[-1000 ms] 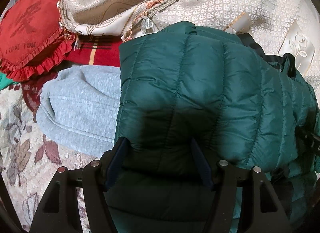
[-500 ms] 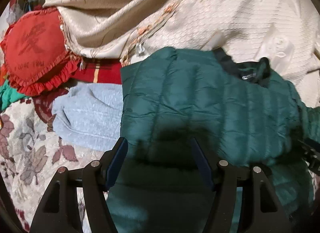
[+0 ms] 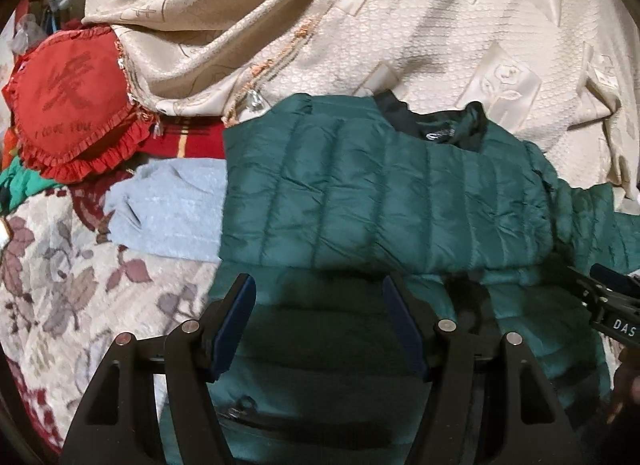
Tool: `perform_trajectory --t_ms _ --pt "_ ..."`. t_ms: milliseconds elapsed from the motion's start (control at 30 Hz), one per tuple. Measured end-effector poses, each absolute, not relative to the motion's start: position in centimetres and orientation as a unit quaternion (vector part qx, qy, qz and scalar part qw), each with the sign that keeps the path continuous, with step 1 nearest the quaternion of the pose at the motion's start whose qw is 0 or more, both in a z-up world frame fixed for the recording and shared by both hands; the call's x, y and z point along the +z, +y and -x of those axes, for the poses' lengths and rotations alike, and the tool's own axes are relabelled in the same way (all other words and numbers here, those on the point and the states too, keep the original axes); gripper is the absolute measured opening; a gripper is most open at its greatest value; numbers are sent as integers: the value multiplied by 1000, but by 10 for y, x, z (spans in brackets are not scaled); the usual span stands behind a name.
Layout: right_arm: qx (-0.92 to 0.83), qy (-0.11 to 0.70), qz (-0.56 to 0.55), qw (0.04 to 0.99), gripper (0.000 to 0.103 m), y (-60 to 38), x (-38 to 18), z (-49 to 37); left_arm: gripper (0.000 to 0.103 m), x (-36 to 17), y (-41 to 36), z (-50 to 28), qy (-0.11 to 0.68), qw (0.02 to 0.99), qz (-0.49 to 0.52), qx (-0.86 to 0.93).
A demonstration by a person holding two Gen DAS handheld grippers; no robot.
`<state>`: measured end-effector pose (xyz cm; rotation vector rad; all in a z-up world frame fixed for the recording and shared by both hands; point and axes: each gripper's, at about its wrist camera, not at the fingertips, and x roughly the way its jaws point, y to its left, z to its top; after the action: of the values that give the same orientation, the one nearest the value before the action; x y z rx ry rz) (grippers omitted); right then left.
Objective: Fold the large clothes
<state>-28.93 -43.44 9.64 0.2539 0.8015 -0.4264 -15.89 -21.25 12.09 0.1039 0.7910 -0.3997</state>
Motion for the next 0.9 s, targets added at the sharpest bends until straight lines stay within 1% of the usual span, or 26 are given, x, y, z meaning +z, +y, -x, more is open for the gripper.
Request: perform_trajectory --t_ms 300,633,900 --pt "-243 385 -103 885 83 -439 104 310 48 117 -215 169 355 905 -50 -229" --pt "-277 387 -102 873 85 -458 102 316 48 109 -215 154 366 902 -39 -224" --pt "-315 385 -108 860 85 -496 102 325 48 104 -218 148 376 898 -35 -224"
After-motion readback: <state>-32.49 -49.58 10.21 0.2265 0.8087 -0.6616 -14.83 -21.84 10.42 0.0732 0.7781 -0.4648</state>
